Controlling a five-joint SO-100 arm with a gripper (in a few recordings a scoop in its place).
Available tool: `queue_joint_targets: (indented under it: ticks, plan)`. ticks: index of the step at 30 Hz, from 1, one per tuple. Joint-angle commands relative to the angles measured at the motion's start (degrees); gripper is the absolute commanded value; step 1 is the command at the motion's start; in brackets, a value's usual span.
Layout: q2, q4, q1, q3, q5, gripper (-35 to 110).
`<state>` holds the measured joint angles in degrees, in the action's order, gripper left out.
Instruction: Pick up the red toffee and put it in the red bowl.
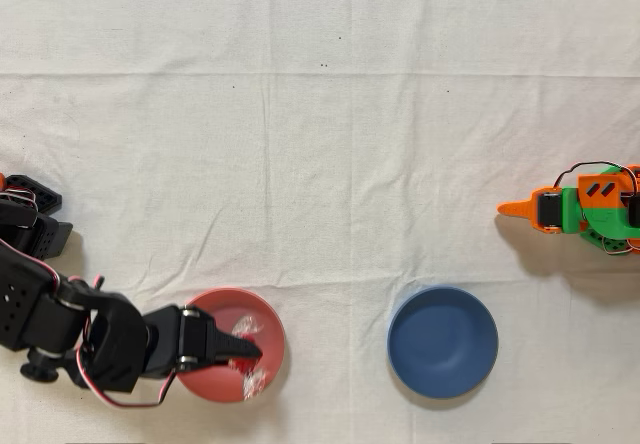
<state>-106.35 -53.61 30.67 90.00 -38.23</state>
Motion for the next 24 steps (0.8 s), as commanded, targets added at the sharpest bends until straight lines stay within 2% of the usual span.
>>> queue_joint_targets:
  ticks: [1,24]
  plan:
    - [-1.2,2.4,3.3,0.3,-1.3,8]
    - [-2.0,6.0,5.4,10.1,-1.4,8]
